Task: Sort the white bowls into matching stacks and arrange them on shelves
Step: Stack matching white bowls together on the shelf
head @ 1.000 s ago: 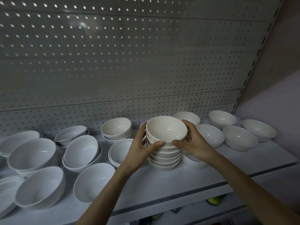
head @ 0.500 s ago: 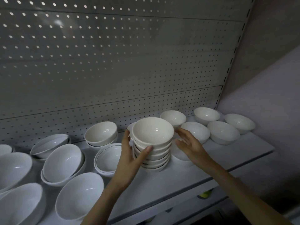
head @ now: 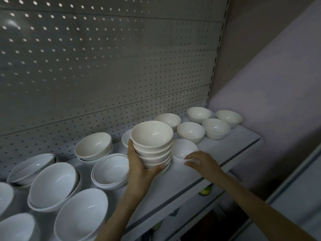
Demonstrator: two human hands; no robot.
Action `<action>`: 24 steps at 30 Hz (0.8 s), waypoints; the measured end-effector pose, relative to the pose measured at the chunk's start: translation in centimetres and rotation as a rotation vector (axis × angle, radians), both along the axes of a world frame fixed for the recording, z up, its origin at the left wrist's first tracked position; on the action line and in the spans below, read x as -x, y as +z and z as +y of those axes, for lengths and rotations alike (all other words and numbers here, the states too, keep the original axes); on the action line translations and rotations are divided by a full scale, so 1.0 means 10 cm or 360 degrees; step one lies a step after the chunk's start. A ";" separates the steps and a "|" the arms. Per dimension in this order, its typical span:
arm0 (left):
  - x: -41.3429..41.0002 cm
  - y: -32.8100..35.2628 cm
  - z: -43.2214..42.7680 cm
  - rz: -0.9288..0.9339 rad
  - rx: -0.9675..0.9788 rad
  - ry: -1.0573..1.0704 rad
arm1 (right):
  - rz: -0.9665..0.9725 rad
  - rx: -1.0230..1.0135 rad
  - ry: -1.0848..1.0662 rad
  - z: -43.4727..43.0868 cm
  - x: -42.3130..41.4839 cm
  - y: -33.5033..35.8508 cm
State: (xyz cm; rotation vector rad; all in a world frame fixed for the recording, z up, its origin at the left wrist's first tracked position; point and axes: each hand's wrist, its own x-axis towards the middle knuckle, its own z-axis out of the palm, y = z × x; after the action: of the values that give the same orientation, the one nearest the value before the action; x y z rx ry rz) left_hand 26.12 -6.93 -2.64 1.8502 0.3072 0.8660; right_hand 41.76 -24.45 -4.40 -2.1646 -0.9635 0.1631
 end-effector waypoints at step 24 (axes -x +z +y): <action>-0.25 -0.10 -0.09 -0.0039 -0.0157 0.0112 | 0.0003 0.0096 0.0375 -0.34 -0.57 0.16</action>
State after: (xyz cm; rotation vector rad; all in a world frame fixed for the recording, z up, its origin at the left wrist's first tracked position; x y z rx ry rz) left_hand 28.60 -7.84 -3.64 1.9277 0.3211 0.9667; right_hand 47.49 -27.89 -2.83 -2.0989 -1.2253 0.3108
